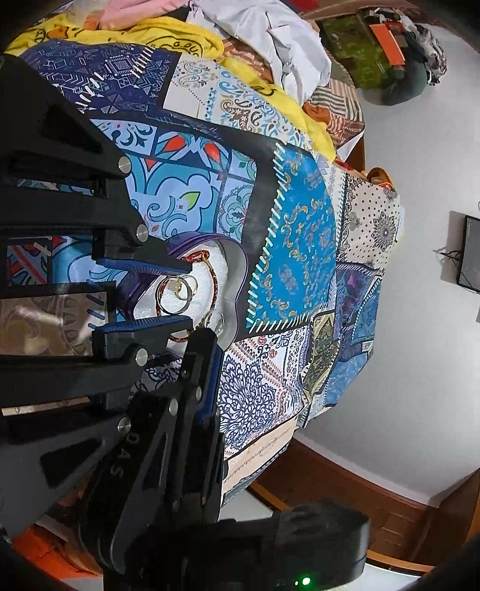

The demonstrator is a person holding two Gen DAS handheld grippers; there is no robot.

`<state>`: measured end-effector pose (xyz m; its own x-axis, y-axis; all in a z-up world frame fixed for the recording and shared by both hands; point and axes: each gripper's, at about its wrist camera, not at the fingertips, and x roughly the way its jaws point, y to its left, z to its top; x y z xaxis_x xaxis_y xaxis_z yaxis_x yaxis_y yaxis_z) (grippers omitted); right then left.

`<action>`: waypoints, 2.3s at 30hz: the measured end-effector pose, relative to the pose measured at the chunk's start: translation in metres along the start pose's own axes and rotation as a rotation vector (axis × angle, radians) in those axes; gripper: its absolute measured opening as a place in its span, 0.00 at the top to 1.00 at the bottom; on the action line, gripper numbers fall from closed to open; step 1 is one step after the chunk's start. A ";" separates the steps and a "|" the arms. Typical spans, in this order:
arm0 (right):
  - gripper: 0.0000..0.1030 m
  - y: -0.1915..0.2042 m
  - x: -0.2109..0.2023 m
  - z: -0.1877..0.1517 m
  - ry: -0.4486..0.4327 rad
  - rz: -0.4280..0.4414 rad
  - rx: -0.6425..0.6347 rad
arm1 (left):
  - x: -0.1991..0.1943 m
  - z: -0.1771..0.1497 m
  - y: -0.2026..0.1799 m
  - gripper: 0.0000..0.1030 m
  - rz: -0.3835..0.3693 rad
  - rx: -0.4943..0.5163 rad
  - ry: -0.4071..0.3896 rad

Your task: Organize jewelry

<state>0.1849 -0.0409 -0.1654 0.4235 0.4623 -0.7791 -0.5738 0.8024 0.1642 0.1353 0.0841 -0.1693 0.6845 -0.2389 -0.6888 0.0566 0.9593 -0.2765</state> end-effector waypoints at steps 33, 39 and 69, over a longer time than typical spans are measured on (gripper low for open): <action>0.65 -0.026 -0.066 0.000 -0.117 -0.115 0.066 | -0.036 0.019 -0.025 0.79 0.057 0.039 -0.070; 0.63 -0.040 -0.093 -0.008 -0.164 -0.183 0.074 | -0.045 0.025 -0.045 0.78 0.043 0.067 -0.094; 0.63 -0.117 -0.105 -0.059 -0.106 -0.244 0.189 | 0.050 0.015 -0.115 0.65 -0.017 0.191 0.093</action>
<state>0.1662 -0.2054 -0.1382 0.6090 0.2765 -0.7434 -0.3102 0.9456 0.0977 0.1738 -0.0358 -0.1618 0.6126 -0.2595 -0.7466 0.2101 0.9640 -0.1627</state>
